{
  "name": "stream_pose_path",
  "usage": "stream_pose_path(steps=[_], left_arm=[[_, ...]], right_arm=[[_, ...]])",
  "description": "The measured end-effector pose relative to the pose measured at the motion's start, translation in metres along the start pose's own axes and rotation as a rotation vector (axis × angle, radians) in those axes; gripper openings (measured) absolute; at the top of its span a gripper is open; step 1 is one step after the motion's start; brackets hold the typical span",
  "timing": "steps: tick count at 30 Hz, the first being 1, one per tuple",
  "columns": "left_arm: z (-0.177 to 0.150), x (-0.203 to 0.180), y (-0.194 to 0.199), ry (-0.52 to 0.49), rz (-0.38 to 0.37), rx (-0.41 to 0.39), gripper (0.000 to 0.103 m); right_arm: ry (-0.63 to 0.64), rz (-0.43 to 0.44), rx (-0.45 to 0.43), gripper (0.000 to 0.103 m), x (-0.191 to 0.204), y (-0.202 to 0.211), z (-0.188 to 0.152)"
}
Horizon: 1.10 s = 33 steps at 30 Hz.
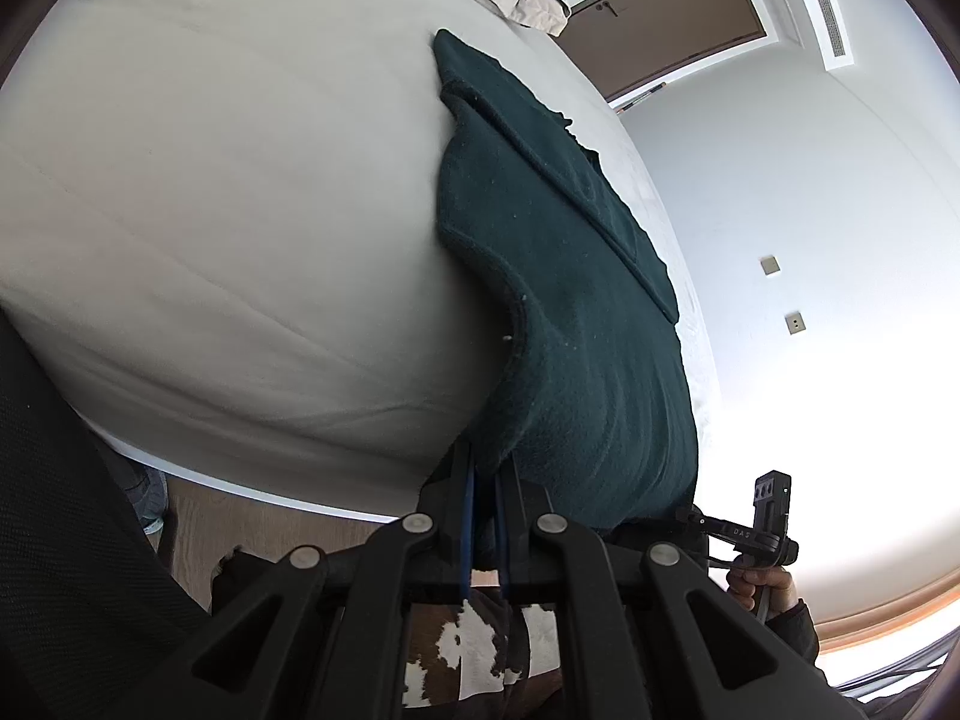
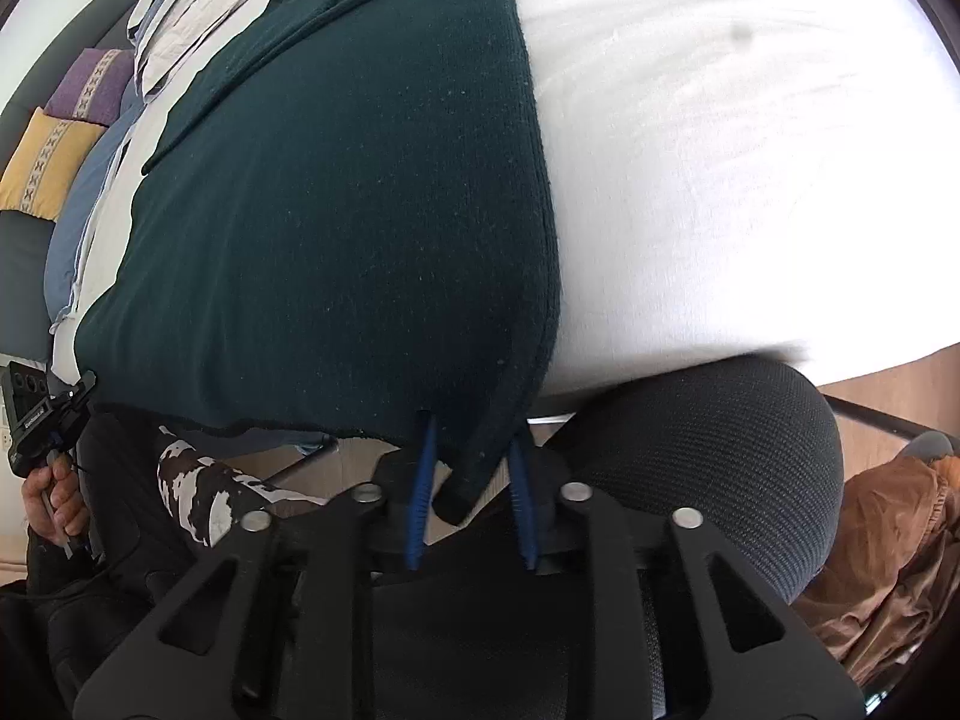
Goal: Fold small clothes
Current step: 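Lift the hem with both grippers and fold it toward the collar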
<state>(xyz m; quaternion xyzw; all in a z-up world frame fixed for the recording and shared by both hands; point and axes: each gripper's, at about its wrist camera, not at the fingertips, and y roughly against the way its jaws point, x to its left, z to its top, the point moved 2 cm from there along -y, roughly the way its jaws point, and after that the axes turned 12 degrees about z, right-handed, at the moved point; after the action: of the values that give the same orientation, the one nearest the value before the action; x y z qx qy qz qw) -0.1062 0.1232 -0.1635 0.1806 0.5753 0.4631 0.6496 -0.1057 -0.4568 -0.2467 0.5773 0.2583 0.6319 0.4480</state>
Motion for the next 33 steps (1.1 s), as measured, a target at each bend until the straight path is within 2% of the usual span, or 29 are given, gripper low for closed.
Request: stream_pose_path(steps=[1, 4, 6, 14, 19, 24, 29, 30, 31, 33], left_arm=[[0.000, 0.000, 0.001, -0.002, 0.002, -0.002, 0.006], [0.001, -0.002, 0.002, -0.006, 0.006, -0.010, 0.006], [0.002, -0.004, 0.006, -0.009, 0.001, -0.022, 0.006], [0.019, -0.011, 0.032, 0.044, -0.104, -0.088, 0.004], [0.034, -0.013, 0.046, 0.114, -0.180, -0.135, 0.004], [0.056, -0.011, 0.051, 0.223, -0.281, -0.172, 0.004], [0.088, -0.016, 0.052, 0.279, -0.337, -0.223, 0.004], [0.096, -0.018, 0.052, 0.285, -0.349, -0.233, 0.003], [0.105, -0.020, 0.054, 0.293, -0.360, -0.250, 0.000], [0.123, -0.023, 0.057, 0.298, -0.368, -0.286, 0.000]], right_arm=[[-0.001, -0.001, -0.004, 0.007, 0.001, 0.000, -0.002], [-0.013, 0.013, -0.038, 0.006, 0.002, 0.005, -0.009], [-0.024, 0.058, -0.078, 0.006, 0.005, 0.012, -0.012], [-0.027, 0.357, -0.333, 0.006, 0.034, 0.068, 0.002], [-0.071, 0.478, -0.451, 0.006, 0.040, 0.085, 0.030], [-0.085, 0.522, -0.542, 0.006, 0.047, 0.096, 0.056], [-0.096, 0.543, -0.619, 0.006, 0.055, 0.106, 0.087], [-0.102, 0.547, -0.631, 0.006, 0.052, 0.110, 0.096], [-0.106, 0.553, -0.641, 0.006, 0.032, 0.126, 0.103], [-0.116, 0.546, -0.666, 0.006, 0.029, 0.129, 0.122]])
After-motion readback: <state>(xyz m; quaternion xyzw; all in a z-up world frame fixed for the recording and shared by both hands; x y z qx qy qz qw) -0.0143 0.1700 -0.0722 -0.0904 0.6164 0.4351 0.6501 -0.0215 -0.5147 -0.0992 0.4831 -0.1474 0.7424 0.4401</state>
